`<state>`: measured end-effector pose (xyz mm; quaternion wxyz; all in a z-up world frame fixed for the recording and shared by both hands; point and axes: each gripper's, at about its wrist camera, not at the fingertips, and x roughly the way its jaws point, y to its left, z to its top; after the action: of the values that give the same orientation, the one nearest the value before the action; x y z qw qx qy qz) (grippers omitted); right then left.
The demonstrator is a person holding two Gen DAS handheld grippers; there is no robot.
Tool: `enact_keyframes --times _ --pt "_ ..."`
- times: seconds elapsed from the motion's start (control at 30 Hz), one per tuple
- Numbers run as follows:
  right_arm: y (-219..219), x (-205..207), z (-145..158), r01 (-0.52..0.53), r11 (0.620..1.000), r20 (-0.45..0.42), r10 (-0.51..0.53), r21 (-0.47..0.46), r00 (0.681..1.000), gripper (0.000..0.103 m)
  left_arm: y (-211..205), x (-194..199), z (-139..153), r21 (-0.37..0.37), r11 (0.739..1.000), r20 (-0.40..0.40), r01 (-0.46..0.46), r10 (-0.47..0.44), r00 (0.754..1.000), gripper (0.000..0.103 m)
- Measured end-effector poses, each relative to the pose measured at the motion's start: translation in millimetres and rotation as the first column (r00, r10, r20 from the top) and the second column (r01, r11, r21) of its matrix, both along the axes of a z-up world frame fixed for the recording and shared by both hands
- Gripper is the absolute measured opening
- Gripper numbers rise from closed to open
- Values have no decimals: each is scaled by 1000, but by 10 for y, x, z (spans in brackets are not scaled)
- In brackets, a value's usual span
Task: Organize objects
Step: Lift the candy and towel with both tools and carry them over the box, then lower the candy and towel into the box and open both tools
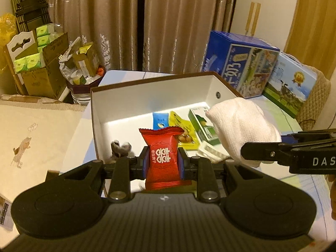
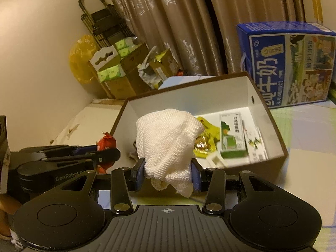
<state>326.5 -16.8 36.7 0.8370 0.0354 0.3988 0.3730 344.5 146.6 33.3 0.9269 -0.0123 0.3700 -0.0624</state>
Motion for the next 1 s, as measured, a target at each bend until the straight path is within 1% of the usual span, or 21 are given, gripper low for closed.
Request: enact_keyframes --times 0.1,0.2,0.3,0.47,0.63,0.73,0.83,1.0 --pt "111 170 -23 2 1000 -21 -1 16 1000 41 38 189 -26 19 1000 -4 -6 6 1000 22" --pt "247 335 -64 1 1000 -33 -1 17 999 41 104 385 -66 21 1000 -15 -18 18 1000 22" --pt "392 509 -131 5 1000 -51 -4 14 999 41 157 570 -132 51 998 -22 -22 23 999 22" --pt "586 784 -267 16 1000 -97 -15 14 995 41 246 859 -255 78 997 -50 -24 28 998 22" --pt "744 1009 -423 29 1000 -141 -28 1 990 41 318 1122 -389 80 996 -82 -26 33 996 22" --pt "802 1093 -493 38 999 -160 -39 -4 986 41 334 1246 -474 93 995 -98 -24 33 995 22" --pt "846 1179 -537 46 999 -172 -47 -10 984 41 352 1355 -541 87 996 -113 -20 30 993 22" --pt "926 1283 -601 49 999 -192 -51 -17 980 41 358 1494 -591 91 996 -120 -8 20 993 23"
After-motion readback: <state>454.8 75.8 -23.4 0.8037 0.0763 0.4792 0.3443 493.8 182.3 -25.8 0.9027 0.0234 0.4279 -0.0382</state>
